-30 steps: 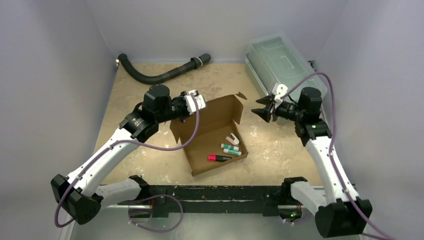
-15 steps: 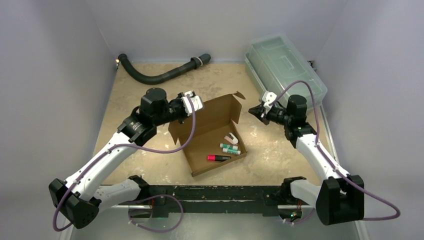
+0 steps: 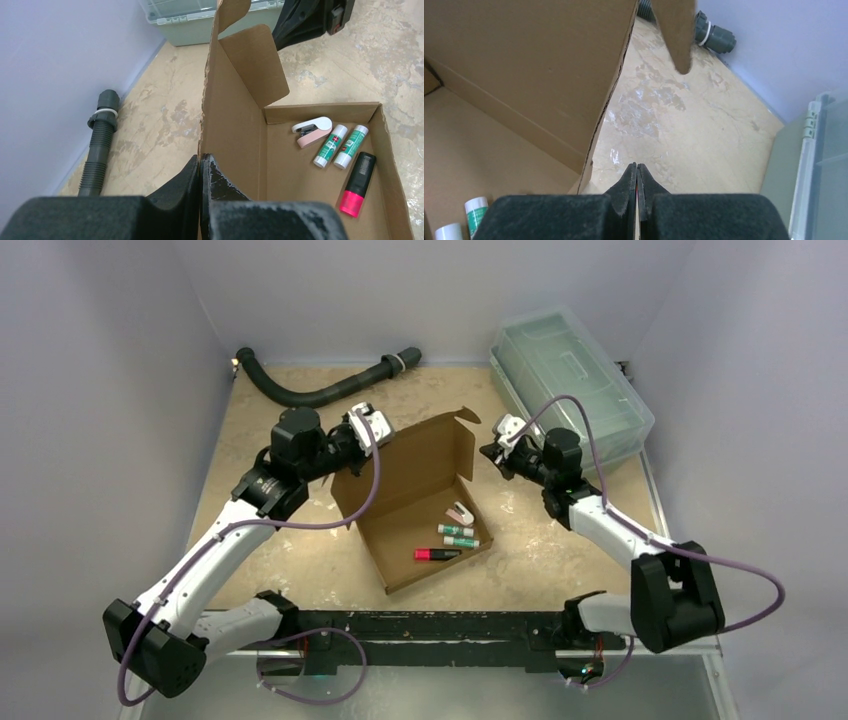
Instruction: Fold the paper box
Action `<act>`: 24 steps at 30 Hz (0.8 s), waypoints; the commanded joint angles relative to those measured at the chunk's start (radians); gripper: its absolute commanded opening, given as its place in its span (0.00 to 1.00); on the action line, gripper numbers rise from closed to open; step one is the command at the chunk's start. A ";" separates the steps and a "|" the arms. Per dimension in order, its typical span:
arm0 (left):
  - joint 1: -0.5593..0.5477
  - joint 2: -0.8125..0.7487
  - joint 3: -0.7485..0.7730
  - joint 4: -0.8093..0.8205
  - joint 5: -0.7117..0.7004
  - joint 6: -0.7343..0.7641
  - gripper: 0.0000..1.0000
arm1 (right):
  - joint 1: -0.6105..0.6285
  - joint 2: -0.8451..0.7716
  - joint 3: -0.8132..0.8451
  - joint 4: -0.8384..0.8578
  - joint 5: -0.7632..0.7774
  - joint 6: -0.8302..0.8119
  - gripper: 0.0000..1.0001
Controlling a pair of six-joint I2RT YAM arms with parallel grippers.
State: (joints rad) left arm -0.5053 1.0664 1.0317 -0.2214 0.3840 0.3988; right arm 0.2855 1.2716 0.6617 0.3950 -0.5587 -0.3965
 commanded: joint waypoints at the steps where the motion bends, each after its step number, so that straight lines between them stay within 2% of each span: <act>1: 0.025 0.004 -0.002 0.119 0.042 -0.050 0.00 | 0.039 0.057 0.046 0.110 0.060 0.057 0.00; 8: 0.053 0.014 -0.010 0.152 0.044 -0.075 0.00 | 0.110 0.073 0.060 0.080 -0.005 0.047 0.00; 14: 0.062 0.028 -0.029 0.185 0.113 -0.078 0.00 | 0.139 0.128 0.097 0.058 0.121 0.068 0.00; 18: 0.061 0.026 -0.048 0.205 0.160 -0.064 0.00 | 0.139 0.162 0.122 0.048 0.146 0.096 0.00; 24: 0.060 0.020 -0.064 0.206 0.190 -0.037 0.00 | 0.139 0.149 0.110 -0.024 0.136 -0.031 0.00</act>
State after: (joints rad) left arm -0.4458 1.0962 0.9829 -0.0906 0.5045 0.3450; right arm 0.4198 1.4395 0.7444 0.4076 -0.4324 -0.3401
